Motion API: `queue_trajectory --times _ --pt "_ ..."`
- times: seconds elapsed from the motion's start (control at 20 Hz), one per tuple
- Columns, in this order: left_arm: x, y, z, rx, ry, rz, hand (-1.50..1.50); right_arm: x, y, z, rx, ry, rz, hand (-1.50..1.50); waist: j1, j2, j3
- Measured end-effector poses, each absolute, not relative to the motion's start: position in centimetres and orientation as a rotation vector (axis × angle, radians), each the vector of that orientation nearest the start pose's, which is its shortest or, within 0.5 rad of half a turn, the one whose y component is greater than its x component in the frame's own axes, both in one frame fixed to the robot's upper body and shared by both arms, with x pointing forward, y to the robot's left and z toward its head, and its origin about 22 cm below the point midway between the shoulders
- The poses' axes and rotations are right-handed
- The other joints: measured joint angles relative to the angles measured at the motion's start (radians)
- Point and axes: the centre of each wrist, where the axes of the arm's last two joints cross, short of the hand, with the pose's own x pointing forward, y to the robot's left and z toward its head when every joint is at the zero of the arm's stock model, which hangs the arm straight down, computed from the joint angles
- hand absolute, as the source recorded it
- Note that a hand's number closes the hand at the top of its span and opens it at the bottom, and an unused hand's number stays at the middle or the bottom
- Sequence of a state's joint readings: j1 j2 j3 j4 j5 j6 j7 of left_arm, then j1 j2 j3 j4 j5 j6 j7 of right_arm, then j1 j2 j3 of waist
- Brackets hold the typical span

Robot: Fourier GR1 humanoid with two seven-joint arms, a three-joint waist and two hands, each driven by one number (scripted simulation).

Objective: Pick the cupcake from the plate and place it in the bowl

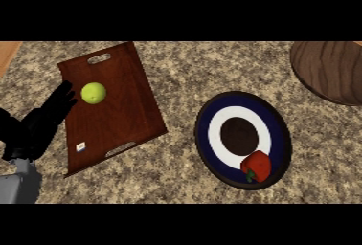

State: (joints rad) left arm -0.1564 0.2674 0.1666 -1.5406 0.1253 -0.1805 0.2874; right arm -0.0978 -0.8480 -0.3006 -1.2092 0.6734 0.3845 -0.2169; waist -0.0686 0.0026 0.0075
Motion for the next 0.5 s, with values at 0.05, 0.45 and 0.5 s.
queue_trajectory --times 0.05,0.45,0.5 --pt "27.7 31.4 5.9 0.073 -1.418 -0.153 0.0 23.2 -51.6 13.7 -0.931 -1.002 1.018 1.5 0.008 0.0 0.0" --pt "28.4 30.2 6.1 0.039 -1.43 -0.191 0.0 16.5 -61.4 21.4 -1.017 -1.092 0.995 1.5 0.056 0.002 -0.004" --pt "28.5 29.8 6.4 0.035 -1.428 -0.198 0.0 16.1 -62.0 22.1 -1.034 -1.099 0.99 1.5 0.062 0.001 -0.004"
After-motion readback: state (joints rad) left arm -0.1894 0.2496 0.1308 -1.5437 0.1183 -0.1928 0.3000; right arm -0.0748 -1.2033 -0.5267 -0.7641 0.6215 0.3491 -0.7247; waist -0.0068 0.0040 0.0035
